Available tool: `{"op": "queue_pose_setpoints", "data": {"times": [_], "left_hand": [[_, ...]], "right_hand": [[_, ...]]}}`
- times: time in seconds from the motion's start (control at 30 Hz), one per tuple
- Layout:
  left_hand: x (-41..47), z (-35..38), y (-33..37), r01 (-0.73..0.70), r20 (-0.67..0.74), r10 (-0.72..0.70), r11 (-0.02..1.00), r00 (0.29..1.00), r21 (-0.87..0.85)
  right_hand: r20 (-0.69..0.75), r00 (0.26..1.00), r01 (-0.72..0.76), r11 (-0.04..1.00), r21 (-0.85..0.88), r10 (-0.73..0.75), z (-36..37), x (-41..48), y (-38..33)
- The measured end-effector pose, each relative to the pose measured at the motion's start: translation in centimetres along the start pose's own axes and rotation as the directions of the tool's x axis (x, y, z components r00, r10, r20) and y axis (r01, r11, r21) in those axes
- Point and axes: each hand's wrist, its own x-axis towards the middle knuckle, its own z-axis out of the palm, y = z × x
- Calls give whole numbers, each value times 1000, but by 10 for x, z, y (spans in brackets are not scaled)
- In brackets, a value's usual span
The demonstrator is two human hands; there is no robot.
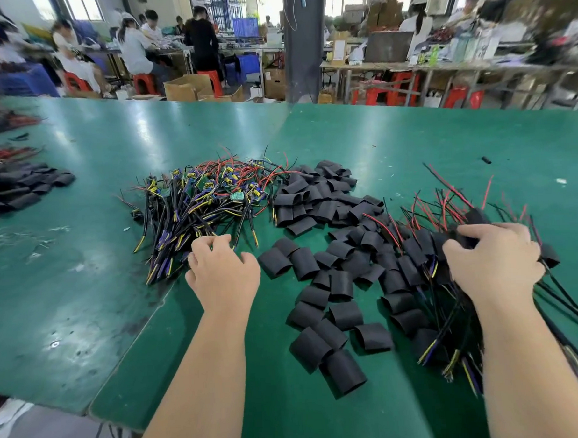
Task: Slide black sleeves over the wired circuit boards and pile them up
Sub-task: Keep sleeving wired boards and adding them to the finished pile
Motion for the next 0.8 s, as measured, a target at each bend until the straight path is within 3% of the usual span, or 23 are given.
{"op": "queue_pose_setpoints", "data": {"times": [0.07,0.17,0.33,0.5,0.7,0.8], "left_hand": [[1,1,-1,22,45,-23,1000,999,12],[8,1,-1,70,52,-68,997,996,-23],[16,-7,-6,17,-76,-52,914,996,-406],[21,-16,-11,-28,-194,-117,787,974,-616],[21,-12,-17,153,-40,-212,814,977,-561],[20,-10,-17,168,-25,-254,705,967,-689]], "right_hand": [[4,999,-48,999,-3,48,-1,-1,1],[-78,997,26,998,57,-22,0,-9,-3],[-76,986,160,978,132,-151,3,-15,-10],[-18,984,178,970,164,-178,8,-17,-11],[15,979,198,962,186,-204,12,-18,-11],[16,976,210,959,189,-217,13,-19,-11]]}}
